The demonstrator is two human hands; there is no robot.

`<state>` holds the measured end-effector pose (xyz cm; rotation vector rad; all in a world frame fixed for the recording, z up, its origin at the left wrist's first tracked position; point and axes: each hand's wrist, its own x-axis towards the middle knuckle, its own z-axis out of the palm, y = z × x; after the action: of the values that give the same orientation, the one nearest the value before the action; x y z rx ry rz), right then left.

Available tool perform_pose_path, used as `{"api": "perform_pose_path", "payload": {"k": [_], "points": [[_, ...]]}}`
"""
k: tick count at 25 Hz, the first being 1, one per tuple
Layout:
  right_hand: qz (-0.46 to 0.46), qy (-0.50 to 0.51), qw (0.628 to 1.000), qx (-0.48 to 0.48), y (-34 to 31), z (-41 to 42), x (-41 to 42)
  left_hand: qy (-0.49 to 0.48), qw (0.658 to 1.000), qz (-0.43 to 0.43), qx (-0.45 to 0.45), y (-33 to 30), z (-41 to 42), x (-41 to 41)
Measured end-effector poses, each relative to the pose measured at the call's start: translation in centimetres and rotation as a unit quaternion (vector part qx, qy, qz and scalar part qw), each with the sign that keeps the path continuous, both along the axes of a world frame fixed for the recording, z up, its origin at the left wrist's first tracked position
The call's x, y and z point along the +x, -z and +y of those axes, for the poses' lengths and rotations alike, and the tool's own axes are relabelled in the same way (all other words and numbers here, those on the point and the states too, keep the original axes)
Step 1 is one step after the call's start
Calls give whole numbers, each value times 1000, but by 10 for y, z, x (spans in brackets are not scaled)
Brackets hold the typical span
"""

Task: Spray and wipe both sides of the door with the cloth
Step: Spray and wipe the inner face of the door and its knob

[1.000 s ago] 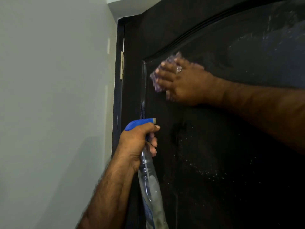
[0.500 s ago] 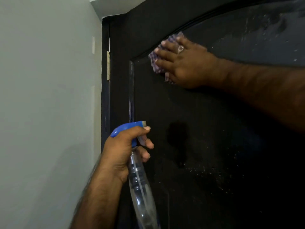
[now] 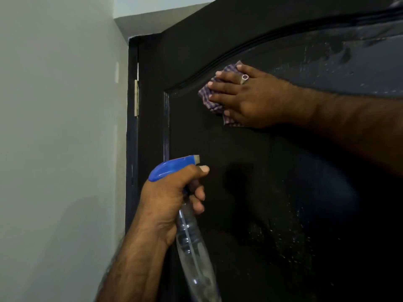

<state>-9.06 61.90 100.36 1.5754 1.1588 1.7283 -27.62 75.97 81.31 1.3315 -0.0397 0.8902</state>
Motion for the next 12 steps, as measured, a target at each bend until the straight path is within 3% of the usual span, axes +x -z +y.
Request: {"api": "perform_pose_path", "payload": {"k": [3, 5, 7, 9, 12], "points": [[30, -8, 999, -40, 51, 7, -2, 29, 999, -3, 17, -3, -6, 3], [40, -37, 988, -146, 131, 2, 2, 29, 999, 2, 26, 2, -11, 5], [33, -36, 968, -247, 166, -13, 3, 22, 999, 7, 49, 7, -14, 6], [4, -43, 970, -237, 121, -26, 5, 13, 998, 2, 67, 5, -14, 5], [-17, -51, 998, -38, 6, -37, 10, 7, 998, -10, 64, -12, -13, 7]]}}
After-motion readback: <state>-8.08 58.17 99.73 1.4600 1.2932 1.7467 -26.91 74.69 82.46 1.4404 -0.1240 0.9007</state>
